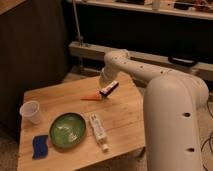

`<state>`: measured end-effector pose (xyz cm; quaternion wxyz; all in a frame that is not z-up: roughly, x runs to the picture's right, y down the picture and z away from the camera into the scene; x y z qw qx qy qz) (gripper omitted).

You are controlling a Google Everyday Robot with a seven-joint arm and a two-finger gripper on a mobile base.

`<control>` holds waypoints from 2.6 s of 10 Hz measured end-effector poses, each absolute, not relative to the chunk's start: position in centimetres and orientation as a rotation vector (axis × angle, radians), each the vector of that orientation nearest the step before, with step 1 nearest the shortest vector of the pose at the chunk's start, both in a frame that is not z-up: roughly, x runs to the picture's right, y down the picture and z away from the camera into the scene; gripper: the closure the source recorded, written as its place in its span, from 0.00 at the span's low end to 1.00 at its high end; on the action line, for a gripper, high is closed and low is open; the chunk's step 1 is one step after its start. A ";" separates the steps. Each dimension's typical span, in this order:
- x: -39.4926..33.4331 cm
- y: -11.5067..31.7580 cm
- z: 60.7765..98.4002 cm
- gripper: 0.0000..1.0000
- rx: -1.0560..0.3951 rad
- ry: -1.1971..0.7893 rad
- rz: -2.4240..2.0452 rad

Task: Place the white sponge in the ceramic bowl

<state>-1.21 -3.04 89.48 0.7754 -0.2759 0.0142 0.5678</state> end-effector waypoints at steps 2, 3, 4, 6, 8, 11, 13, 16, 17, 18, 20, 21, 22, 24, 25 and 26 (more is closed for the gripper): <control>-1.2 -3.0 89.5 0.96 -0.597 0.031 1.229; -1.2 -3.0 89.5 0.96 -0.597 0.031 1.229; -1.2 -3.0 89.5 0.96 -0.597 0.031 1.229; -1.2 -3.0 89.5 0.96 -0.597 0.031 1.229; -1.2 -3.0 89.5 0.96 -0.597 0.031 1.229; -1.2 -3.0 89.5 0.96 -0.597 0.031 1.229; -1.2 -3.1 89.4 0.96 -0.594 0.033 1.225; -3.0 -2.9 87.7 0.96 -0.588 0.047 1.156; -4.2 -2.3 86.4 0.96 -0.590 0.042 1.126; -5.5 -1.1 84.8 0.96 -0.591 0.039 1.085; -8.2 1.4 81.9 0.96 -0.606 0.026 1.014; -9.9 3.0 80.3 0.96 -0.615 0.018 0.969; -11.4 4.5 78.9 0.96 -0.624 0.010 0.929; -14.2 7.6 76.3 0.96 -0.638 -0.006 0.846; -15.7 8.9 75.3 0.96 -0.644 -0.016 0.807; -17.4 10.2 74.2 0.94 -0.657 -0.029 0.769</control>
